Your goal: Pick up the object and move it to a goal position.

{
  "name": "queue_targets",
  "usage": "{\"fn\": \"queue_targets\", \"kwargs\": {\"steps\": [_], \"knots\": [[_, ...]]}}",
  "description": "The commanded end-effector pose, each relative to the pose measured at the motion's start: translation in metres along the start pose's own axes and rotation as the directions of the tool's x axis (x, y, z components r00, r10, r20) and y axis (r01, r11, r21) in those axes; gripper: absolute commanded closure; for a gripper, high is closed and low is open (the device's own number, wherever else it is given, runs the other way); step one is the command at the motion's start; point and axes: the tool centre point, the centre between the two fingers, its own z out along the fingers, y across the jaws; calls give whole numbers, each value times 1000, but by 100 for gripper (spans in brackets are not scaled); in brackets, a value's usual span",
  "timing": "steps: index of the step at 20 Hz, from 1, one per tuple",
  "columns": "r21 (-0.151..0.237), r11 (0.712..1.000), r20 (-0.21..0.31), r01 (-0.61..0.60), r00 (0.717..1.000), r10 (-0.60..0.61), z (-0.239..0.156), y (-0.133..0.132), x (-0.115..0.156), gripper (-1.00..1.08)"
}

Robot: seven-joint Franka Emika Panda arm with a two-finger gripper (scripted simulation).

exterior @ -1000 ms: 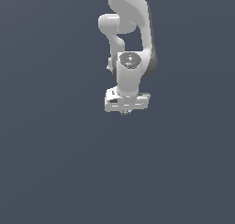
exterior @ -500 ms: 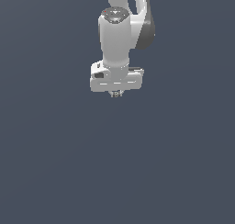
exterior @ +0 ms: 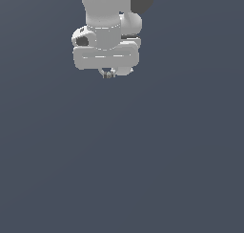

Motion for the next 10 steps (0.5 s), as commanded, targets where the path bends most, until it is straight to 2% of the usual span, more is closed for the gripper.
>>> {"fn": "queue_targets", "kwargs": {"steps": [1,10], "knots": [[0,1000,2,1,1000,-1,-22,8,-4,108],[-1,1000,2,0,1000,0,-71,28,-8,108]]}}
